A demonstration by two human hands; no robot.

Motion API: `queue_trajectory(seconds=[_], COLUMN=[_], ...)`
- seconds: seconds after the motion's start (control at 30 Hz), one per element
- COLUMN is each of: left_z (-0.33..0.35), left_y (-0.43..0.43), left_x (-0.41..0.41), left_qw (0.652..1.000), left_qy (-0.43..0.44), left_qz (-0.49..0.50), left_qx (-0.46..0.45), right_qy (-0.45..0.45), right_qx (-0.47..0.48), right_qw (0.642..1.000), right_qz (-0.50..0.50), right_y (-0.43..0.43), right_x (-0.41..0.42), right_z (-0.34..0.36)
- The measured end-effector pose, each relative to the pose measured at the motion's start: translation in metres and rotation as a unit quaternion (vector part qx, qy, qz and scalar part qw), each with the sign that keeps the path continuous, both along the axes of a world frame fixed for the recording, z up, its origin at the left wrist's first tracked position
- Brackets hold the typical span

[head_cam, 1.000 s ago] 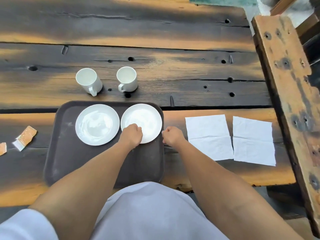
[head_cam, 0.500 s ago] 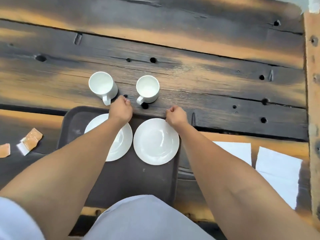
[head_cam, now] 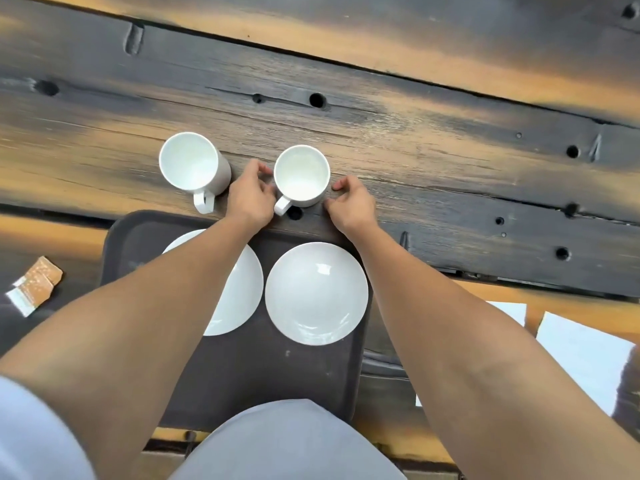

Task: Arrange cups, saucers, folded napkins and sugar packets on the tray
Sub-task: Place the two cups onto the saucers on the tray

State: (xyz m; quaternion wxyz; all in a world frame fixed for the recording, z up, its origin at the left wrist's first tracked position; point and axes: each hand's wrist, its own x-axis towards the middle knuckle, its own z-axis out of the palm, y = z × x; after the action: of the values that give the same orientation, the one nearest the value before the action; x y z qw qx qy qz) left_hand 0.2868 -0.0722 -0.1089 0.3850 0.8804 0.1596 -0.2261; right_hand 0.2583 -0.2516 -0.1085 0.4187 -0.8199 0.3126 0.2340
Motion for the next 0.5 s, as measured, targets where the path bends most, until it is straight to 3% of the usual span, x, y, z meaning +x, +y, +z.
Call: queue_trajectory(seconds=[0.2,0.5], left_z=[0.008,0.037], left_y=[0.002,-0.003], left_x=[-0.008,-0.019], left_qw=[0.997,0.996], left_qy=[-0.013,0.007], left_qz=[-0.078,-0.083], left_qx=[-0.011,-0.038], right_qy=[-0.044,-0.028], right_qx=[0.019,0.042], right_qw=[0.998,0.999], right_qz=[0.037,0.019], right_y=[0.015,0.036], right_x=[-0.005,-0.014], right_z=[0.010,0.042])
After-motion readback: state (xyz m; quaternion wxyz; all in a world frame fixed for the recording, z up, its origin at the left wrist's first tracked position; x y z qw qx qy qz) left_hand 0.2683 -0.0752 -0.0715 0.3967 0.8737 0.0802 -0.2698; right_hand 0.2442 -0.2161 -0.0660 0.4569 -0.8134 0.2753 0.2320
